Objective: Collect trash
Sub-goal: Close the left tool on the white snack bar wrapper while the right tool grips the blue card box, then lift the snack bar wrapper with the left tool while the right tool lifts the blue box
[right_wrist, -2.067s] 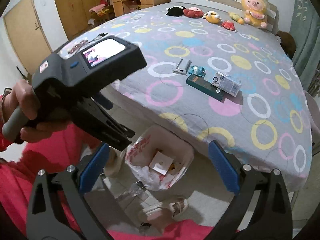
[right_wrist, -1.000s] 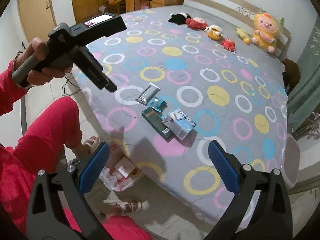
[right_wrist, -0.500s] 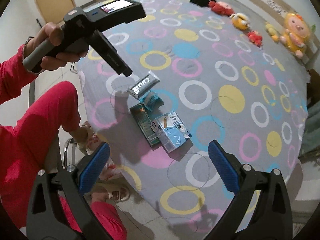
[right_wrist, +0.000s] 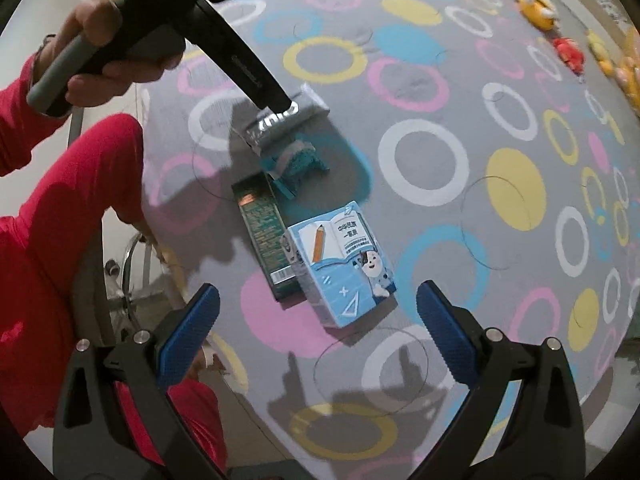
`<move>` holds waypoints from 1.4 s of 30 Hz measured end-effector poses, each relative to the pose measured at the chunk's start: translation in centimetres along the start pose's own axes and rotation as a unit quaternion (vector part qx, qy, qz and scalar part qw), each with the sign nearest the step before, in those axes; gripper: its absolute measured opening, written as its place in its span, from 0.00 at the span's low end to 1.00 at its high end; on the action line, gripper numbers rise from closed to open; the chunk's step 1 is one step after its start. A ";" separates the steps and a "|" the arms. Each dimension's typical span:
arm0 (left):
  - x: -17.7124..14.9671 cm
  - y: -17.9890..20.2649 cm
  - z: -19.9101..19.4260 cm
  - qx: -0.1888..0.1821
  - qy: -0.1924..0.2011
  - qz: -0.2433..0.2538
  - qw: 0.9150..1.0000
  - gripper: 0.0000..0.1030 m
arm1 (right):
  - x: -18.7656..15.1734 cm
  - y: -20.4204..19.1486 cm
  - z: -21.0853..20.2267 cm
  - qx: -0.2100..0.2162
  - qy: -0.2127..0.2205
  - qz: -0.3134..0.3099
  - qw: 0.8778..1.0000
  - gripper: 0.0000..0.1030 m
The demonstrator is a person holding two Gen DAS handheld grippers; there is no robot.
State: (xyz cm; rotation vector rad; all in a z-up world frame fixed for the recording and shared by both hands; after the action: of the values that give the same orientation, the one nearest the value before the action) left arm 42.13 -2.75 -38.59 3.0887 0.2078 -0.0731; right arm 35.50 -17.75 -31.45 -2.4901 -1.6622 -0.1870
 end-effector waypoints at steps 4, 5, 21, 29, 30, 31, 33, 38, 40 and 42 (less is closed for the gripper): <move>0.5 0.1 1.5 -0.001 -0.011 -0.003 1.000 0.81 | 0.1 0.9 2.7 0.012 -0.031 -0.012 0.999 0.93; 0.5 0.1 1.8 0.000 -0.011 -0.003 1.000 0.81 | 0.0 0.8 3.3 0.022 -0.038 -0.018 0.999 0.93; 2.0 0.9 5.0 0.008 0.014 0.002 1.000 0.77 | -0.6 1.7 8.8 0.044 -0.088 -0.039 0.994 0.93; 0.7 2.0 4.4 0.013 0.033 0.007 0.999 0.60 | -0.6 0.8 9.2 0.059 -0.055 -0.013 0.997 0.75; 0.6 2.0 4.3 0.011 0.034 0.005 0.999 0.55 | -0.7 0.8 9.1 0.057 -0.051 -0.010 0.997 0.74; 0.6 1.9 4.2 0.011 0.035 0.003 0.999 0.51 | -0.8 0.7 8.9 0.056 -0.047 -0.003 0.997 0.74; 0.4 2.2 3.8 -0.002 0.036 0.006 0.999 0.43 | -1.0 0.7 8.4 0.049 -0.038 0.009 0.998 0.74; 0.4 0.6 2.9 -0.023 0.032 -0.004 0.999 0.37 | -1.9 2.2 7.4 0.001 0.001 0.077 0.997 0.71; 0.2 0.2 2.6 -0.025 0.031 -0.004 0.999 0.36 | -2.2 3.3 6.2 -0.024 0.023 0.108 0.994 0.71; 0.0 -0.4 2.6 -0.024 0.033 -0.002 0.999 0.36 | -2.6 4.2 5.0 -0.061 0.052 0.151 0.985 0.71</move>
State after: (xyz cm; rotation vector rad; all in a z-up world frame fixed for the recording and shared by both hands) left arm 42.01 -2.49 -41.16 3.0454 0.2146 0.0332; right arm 38.56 -20.76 -37.01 -2.7292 -1.2500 -0.3875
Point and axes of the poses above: each gripper's, at about its wrist camera, not at the fingertips, and z roughly the way its jaws point, y to its right, x to its top, the point moved 10 cm from there along z, roughly the way its jaws point, and after that the axes turned 9 degrees about -z, right-handed, at the moved point
